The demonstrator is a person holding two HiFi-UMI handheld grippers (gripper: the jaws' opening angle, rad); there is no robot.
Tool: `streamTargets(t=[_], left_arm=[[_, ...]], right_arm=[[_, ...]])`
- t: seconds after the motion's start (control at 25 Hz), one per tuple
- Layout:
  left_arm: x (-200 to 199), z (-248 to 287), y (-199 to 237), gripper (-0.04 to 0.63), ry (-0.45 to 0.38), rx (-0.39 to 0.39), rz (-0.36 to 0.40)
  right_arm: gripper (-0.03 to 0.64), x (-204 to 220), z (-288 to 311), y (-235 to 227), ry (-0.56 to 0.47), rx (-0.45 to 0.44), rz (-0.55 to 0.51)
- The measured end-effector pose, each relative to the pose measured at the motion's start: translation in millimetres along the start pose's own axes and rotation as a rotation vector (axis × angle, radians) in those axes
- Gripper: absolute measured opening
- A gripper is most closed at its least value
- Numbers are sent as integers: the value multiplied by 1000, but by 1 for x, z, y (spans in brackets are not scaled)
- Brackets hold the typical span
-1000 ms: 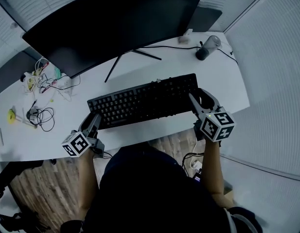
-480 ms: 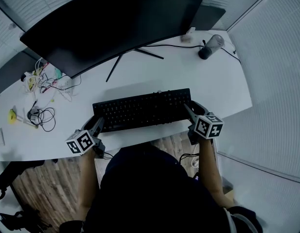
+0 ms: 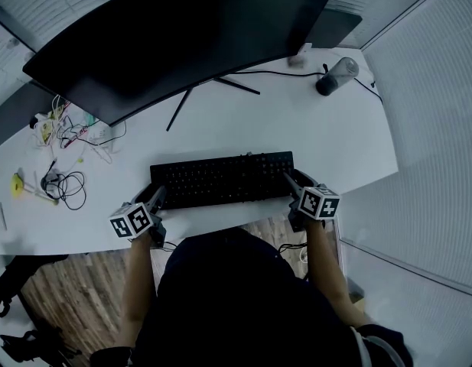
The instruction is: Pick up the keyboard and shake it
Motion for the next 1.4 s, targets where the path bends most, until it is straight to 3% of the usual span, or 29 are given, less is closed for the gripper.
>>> streamTargets(t=[0.52,0.68,0.8,0.92,1.08,1.24,1.4], left_arm=[[-8,15,7,216,-1,-38,62],[-15,7,5,217,-7,-103,94],[-30,-10,-6,219,-34,-168,188],[-55,-30,-40,205,-109,-201,342],[-90,-60,-104,37,-268,-185,465],[-118,-91,-168,23,-397,-152,561],[-142,-133,-222,23,-540,-132,622]], right_arm=[[199,-1,15,-7,-27,22,-18],[206,-7,7,-3,-35,112,-83],[215,-21,-11,5,-84,202,-145],[210,-43,-27,30,-150,219,-214],[46,-81,-53,89,-284,179,-296],[28,-116,-85,159,-406,88,-381],[26,-148,-134,222,-572,54,-498]])
Point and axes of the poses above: the fingertips, and each gripper's own axes: z forward along the fingers, y to its left, x out of its underside, the point moved 2 cm from there along -z, backward along the fingers, and after that the axes turned 12 degrees about y, right-handed, at the moved point
